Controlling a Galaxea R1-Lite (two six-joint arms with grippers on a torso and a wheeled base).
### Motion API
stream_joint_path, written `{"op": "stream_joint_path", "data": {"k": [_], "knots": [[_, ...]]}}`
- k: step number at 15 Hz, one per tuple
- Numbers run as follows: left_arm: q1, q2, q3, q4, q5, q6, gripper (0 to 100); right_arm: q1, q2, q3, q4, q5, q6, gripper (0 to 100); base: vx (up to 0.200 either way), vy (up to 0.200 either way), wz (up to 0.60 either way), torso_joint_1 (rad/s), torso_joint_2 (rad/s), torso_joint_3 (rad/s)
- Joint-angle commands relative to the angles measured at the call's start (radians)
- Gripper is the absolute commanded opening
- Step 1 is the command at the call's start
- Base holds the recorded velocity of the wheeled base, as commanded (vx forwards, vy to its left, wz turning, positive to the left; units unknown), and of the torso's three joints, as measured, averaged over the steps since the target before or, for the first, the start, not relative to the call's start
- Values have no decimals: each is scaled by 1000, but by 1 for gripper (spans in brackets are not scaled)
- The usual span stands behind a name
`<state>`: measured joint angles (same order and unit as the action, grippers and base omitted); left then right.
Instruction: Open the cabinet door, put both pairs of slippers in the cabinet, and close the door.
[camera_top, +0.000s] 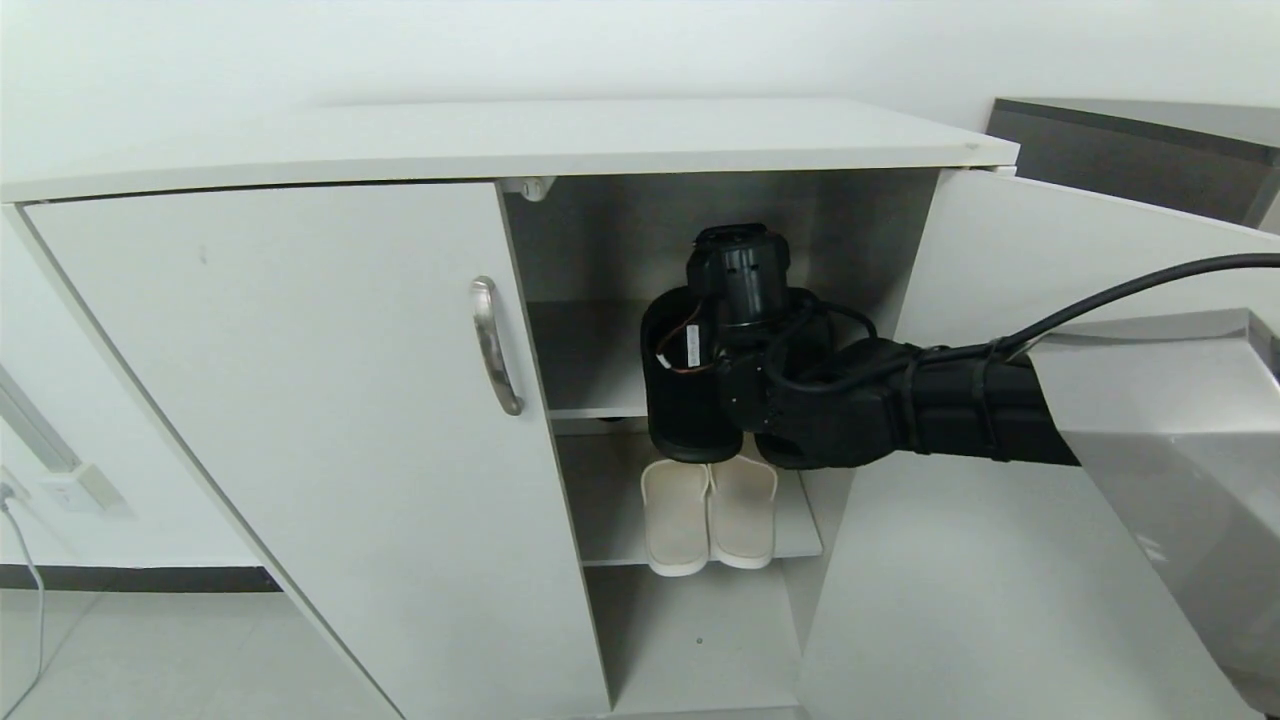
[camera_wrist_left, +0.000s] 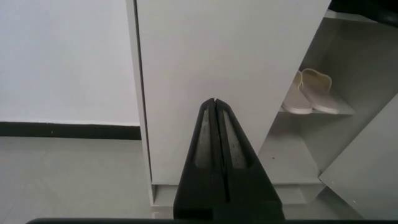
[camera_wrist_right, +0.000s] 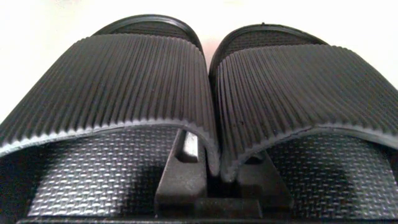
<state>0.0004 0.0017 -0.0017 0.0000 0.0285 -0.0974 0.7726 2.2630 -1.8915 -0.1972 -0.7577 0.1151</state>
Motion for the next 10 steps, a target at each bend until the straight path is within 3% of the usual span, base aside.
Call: {"op": "stream_joint_path", "data": {"k": [1, 3, 10], "knots": [[1, 1, 0, 0, 1, -1, 0, -4, 49, -78, 33, 0, -11, 0, 0, 0, 0, 0, 0, 0], [0, 1, 0, 0, 1, -1, 0, -6, 75, -109, 104, 4, -9, 0, 0, 0, 0, 0, 0, 0], [0, 1, 0, 0, 1, -2, 0, -21, 67, -109, 65, 21, 3, 0, 0, 0, 0, 0, 0, 0]]}}
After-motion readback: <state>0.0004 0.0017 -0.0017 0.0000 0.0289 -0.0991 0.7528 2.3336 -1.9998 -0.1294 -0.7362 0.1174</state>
